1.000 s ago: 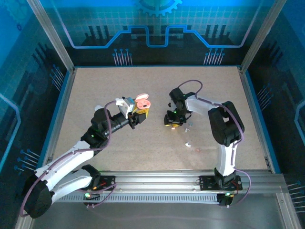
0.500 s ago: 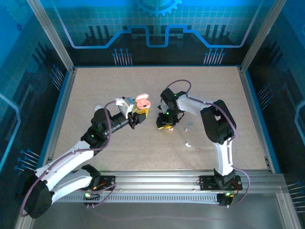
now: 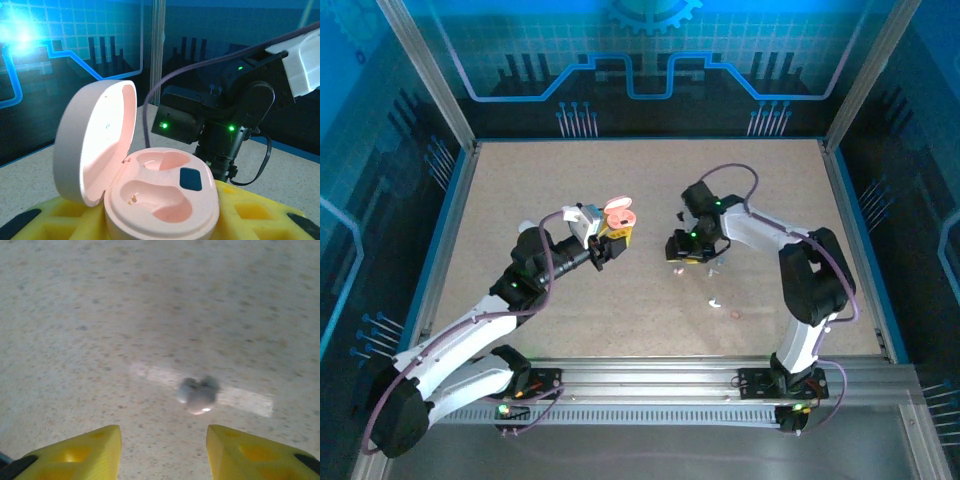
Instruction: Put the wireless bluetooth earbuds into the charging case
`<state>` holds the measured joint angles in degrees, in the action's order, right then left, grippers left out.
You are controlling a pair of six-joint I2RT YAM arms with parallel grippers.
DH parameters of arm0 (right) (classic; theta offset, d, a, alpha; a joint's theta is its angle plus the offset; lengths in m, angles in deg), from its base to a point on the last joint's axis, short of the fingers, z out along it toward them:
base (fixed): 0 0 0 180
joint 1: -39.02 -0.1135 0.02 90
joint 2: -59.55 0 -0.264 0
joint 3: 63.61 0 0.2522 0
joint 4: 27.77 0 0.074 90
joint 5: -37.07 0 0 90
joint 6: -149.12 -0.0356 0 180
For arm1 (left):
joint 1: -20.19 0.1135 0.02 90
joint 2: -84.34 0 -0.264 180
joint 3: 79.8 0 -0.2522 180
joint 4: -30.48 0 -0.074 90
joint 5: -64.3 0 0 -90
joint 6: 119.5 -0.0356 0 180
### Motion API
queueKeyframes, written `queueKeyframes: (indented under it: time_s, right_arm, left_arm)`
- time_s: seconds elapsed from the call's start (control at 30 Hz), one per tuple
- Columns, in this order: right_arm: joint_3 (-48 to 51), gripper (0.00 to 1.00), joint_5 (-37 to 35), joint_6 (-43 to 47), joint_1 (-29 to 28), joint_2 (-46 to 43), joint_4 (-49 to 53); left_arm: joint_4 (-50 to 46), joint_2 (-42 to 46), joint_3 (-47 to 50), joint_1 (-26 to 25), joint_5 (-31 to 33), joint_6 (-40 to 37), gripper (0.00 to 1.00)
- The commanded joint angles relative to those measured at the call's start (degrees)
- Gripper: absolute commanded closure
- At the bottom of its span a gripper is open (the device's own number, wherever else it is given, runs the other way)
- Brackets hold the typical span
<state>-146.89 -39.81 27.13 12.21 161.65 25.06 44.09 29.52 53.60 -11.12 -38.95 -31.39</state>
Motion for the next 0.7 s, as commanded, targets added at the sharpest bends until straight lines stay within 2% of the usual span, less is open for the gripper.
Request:
queueKeyframes:
  time_s: [0.0, 0.27, 0.43, 0.67]
  right_arm:
    - [2.83, 0.50, 2.30, -5.86, 0.10, 1.42, -3.32]
    - [3.86, 0.50, 3.54, -8.45, -0.04, 5.21, -6.41]
    - [2.97, 0.55, 4.00, -7.79, -0.01, 6.33, -7.08]
    - [1.93, 0.56, 5.37, -6.94, -0.14, 7.32, -7.58]
  left_arm:
    - [2.92, -0.61, -0.67, -0.41, 0.15, -0.75, 0.56]
    - [2.52, -0.62, -0.84, -0.40, 0.04, -0.74, 0.56]
    - [2.46, -0.69, -1.07, -0.41, -0.08, -0.59, 0.56]
    - [1.84, -0.81, -1.49, -0.38, -0.20, -0.48, 0.56]
